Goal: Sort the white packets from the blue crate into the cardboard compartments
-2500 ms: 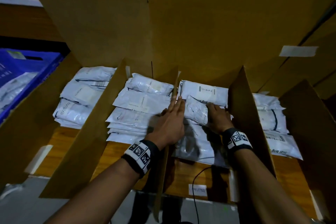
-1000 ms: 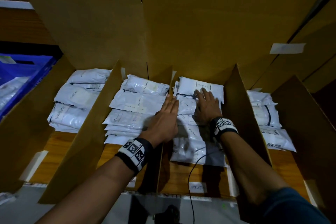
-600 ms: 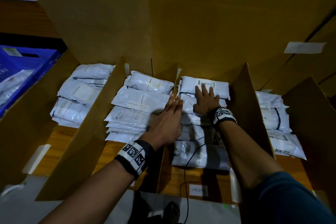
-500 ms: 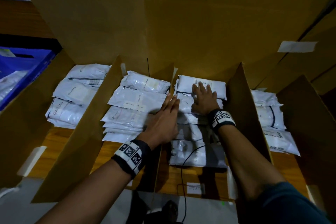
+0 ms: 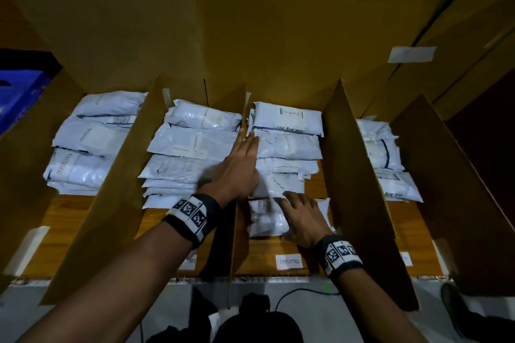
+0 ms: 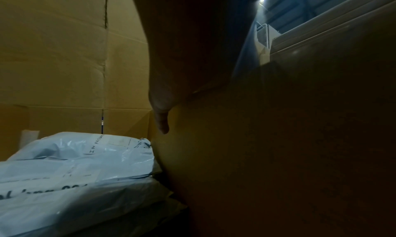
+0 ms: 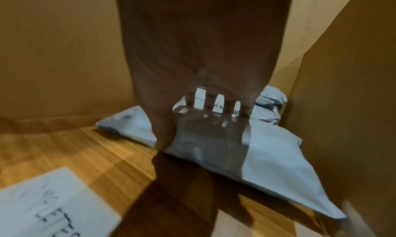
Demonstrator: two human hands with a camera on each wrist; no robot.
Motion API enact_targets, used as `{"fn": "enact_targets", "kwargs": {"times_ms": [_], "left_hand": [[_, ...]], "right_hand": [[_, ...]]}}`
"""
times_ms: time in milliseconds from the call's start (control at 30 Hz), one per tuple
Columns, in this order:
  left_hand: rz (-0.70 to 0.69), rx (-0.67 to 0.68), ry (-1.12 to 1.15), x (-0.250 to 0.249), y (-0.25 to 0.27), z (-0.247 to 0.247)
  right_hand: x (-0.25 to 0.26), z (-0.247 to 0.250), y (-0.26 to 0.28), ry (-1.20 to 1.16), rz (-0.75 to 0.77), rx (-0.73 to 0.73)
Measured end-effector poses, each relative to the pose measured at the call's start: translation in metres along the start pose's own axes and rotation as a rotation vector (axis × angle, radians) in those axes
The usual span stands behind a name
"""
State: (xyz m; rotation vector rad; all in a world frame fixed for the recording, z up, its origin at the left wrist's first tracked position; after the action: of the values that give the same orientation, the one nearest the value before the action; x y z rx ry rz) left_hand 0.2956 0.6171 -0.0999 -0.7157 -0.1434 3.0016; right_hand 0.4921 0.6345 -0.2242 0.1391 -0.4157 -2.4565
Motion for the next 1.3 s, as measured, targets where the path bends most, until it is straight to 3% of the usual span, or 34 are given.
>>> {"fn": "enact_targets", "kwargs": {"times_ms": [133, 333, 467, 633, 867, 1033, 1300], "left_hand": [[-0.007, -0.017, -0.022, 0.002, 0.003, -0.003], [-0.016, -0.032, -0.034, 0.006, 0.004, -0.002], [-0.012, -0.048, -0.026, 0.006, 0.005, -0.002], [0.0, -0.047, -0.059, 0.005, 0.003, -0.003], [0.023, -0.048, -0.034, 0.013, 0.005, -0.006], [0.017, -0.036, -0.044, 0.01, 0.001, -0.009], [0.007, -0.051, -0.049, 0.011, 0.004, -0.004]], "right_hand": [[0.0, 0.001, 0.001, 0.037, 0.0, -0.055], [0.002, 0.056, -0.006, -0.06, 0.025, -0.199], [0.011, 0.074, -0.034, -0.054, 0.056, -0.205], [0.022, 0.051, -0.064, -0.044, 0.101, -0.114], [0.011, 0.038, -0.057, -0.031, 0.108, -0.083], [0.013, 0.048, -0.07, -0.03, 0.108, -0.161], [0.016, 0.002, -0.059, 0.032, 0.028, -0.165]]}}
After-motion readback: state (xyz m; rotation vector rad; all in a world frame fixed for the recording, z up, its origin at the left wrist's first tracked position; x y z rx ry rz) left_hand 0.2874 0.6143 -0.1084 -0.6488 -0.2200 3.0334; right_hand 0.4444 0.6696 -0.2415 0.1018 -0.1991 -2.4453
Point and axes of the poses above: each hand's wrist, its own y-axis away from the middle knuckle, its own z-axis out of the back of the hand, x = y × z, the point moved 7 cm from there along -y, towards the middle knuckle, and after that the axes turned 12 degrees about -z, right-handed, at the moved point
